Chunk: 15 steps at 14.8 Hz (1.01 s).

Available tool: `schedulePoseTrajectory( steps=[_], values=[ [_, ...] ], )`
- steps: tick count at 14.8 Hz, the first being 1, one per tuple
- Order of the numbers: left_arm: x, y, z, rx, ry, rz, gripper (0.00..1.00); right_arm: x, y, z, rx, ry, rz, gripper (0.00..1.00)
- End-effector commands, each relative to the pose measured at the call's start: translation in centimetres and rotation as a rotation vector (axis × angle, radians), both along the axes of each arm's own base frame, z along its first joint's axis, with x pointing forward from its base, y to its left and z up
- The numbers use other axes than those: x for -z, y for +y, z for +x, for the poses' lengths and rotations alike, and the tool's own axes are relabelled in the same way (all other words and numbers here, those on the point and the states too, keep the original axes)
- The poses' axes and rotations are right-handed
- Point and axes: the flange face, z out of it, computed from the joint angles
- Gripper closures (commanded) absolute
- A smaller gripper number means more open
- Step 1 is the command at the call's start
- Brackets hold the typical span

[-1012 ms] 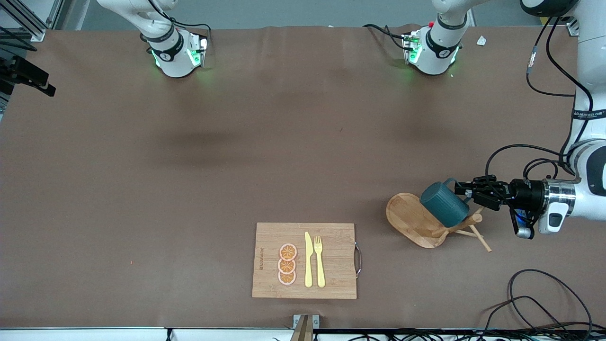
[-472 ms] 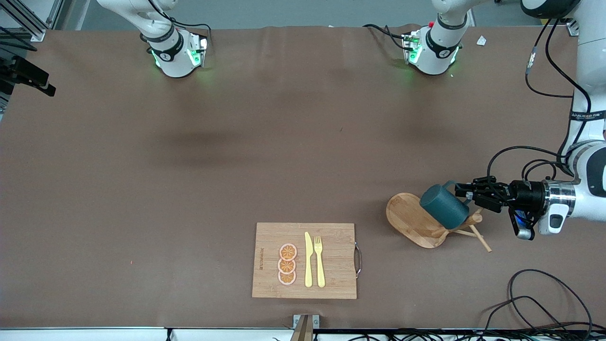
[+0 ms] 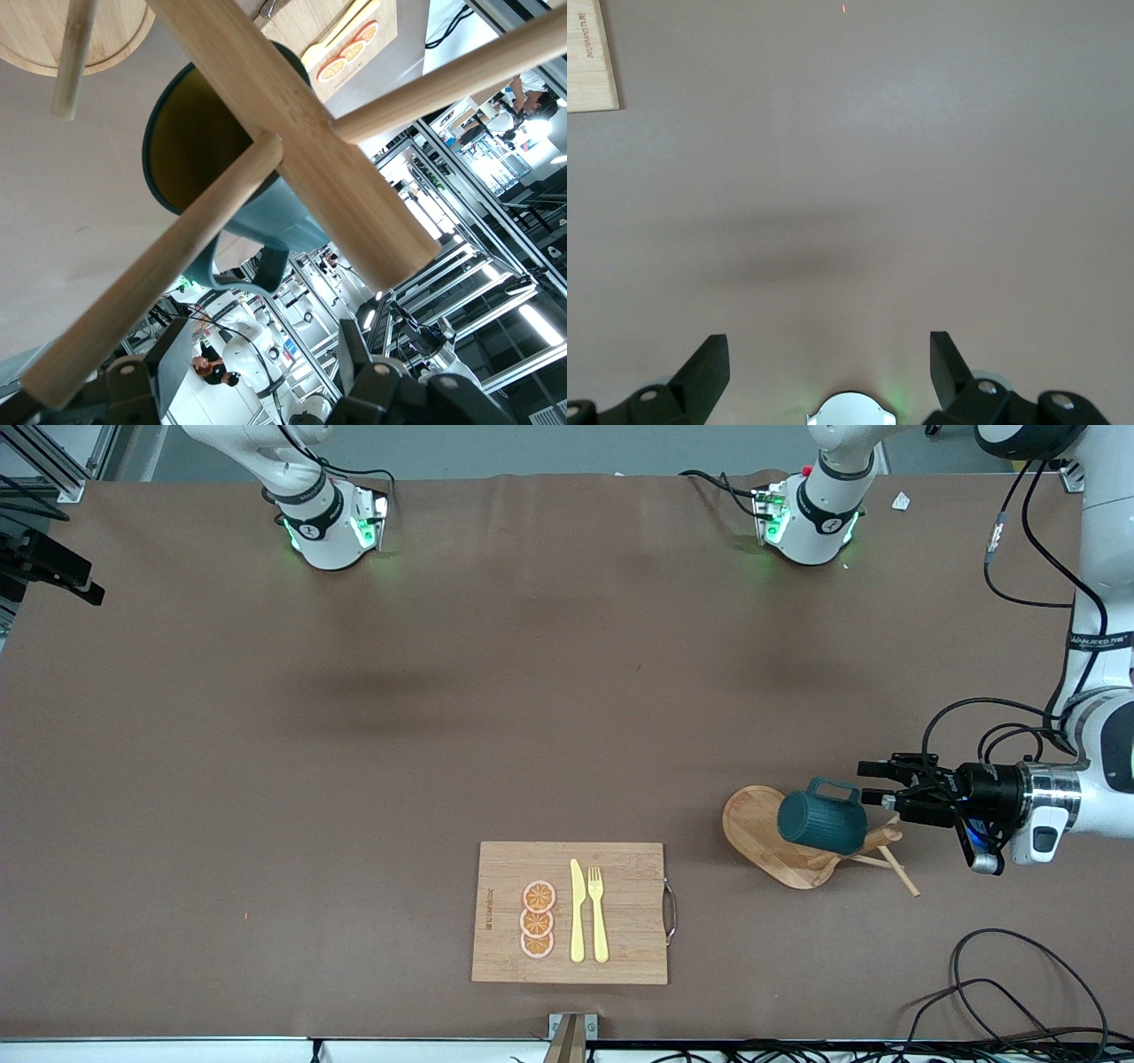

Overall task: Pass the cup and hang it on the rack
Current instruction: 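Hang the mug handle onto a rack peg with the left gripper, then open the left gripper and withdraw it from the hung mug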

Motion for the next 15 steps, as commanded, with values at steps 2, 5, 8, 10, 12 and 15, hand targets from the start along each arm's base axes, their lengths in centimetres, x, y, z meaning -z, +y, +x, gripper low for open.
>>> schedulePoseTrajectory(
  steps=[2,5,8,10,12,15],
  values=[
    [-3.8,0.6,-0.4,-0.002,-0.003,0.049,0.00,0.1,0.2,-0.6,-0.003,0.000,0.010,0.00],
    [-7.4,0.7,-0.9,-0.006,0.006,0.128,0.00,0.1,0.2,-0.6,-0.003,0.000,0.010,0.00],
    [-10.6,1.4,-1.7,-0.020,-0.003,0.195,0.00,0.1,0.2,-0.6,-0.003,0.000,0.010,0.00],
    [-12.7,1.5,-2.4,-0.014,-0.020,0.260,0.00,0.1,0.2,-0.6,-0.003,0.002,0.010,0.00],
    [-14.2,1.2,-2.9,-0.002,-0.034,0.313,0.00,0.1,0.2,-0.6,-0.003,0.002,0.010,0.00],
    [-16.9,0.4,-4.1,0.050,-0.088,0.442,0.00,0.1,0.2,-0.6,-0.003,0.002,0.010,0.00]
  ],
)
